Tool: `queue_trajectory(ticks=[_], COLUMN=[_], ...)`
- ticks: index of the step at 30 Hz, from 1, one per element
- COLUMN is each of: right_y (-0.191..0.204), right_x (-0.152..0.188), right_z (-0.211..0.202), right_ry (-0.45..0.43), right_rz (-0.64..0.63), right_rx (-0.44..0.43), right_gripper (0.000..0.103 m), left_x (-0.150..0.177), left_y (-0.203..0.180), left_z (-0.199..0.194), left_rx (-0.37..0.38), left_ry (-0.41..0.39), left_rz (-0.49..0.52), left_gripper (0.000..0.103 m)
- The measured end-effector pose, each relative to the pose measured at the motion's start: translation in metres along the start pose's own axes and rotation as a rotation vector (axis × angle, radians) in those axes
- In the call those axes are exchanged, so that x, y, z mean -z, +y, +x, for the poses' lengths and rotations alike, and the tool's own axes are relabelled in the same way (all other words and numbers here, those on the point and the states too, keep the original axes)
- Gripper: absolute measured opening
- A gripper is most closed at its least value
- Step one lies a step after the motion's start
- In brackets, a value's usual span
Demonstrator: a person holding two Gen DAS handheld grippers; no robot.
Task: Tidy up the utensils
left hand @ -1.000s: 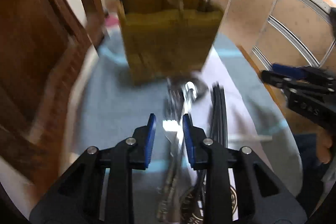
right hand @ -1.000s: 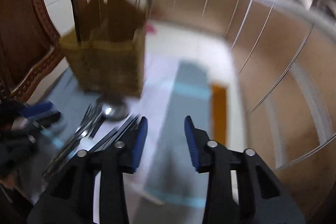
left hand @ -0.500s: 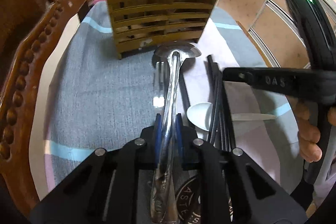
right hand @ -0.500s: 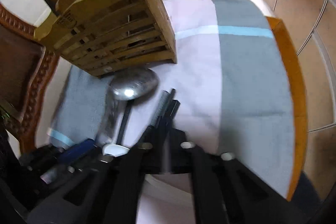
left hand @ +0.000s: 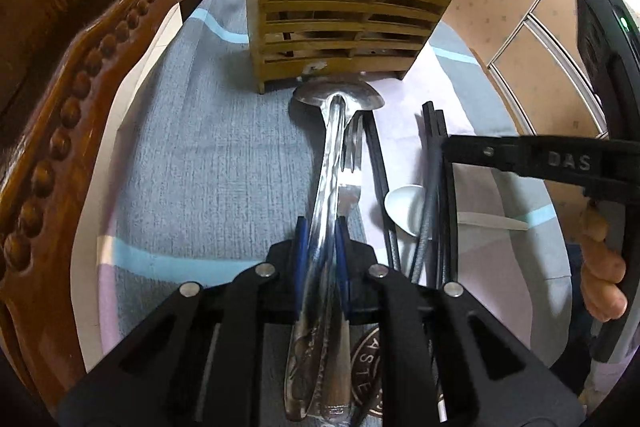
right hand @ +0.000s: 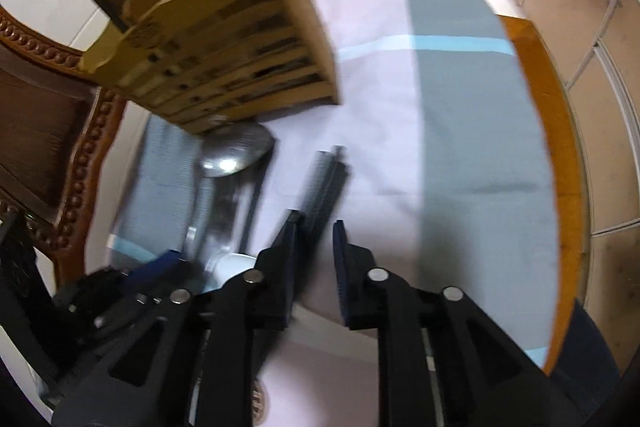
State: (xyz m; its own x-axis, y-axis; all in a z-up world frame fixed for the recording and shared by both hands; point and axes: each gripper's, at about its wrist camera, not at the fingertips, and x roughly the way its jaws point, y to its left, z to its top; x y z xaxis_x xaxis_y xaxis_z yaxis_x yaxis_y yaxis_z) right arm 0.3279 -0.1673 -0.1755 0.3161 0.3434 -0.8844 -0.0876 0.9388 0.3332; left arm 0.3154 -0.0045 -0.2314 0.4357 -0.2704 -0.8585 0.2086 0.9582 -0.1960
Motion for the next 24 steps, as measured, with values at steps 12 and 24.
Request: queue_trajectory(ticks=[12,24], right_y=[0.038,0.03], right_x=[-0.024,-0.03], right_z=[0.023,0.017], right_ry=[0.011,-0.002], right_rz=[-0.037,-0.074], right_rx=[0.1,0.12], right_gripper=[0.028,0.019], left_x=[0.006,0.007], left_y=[0.0,0.005], left_z=[0.0,0.006], left_rx=[0.086,0.106], left_ry=[0.031,0.09], left_rz=[0.005,-0.034], left_gripper=[0.015,0.015])
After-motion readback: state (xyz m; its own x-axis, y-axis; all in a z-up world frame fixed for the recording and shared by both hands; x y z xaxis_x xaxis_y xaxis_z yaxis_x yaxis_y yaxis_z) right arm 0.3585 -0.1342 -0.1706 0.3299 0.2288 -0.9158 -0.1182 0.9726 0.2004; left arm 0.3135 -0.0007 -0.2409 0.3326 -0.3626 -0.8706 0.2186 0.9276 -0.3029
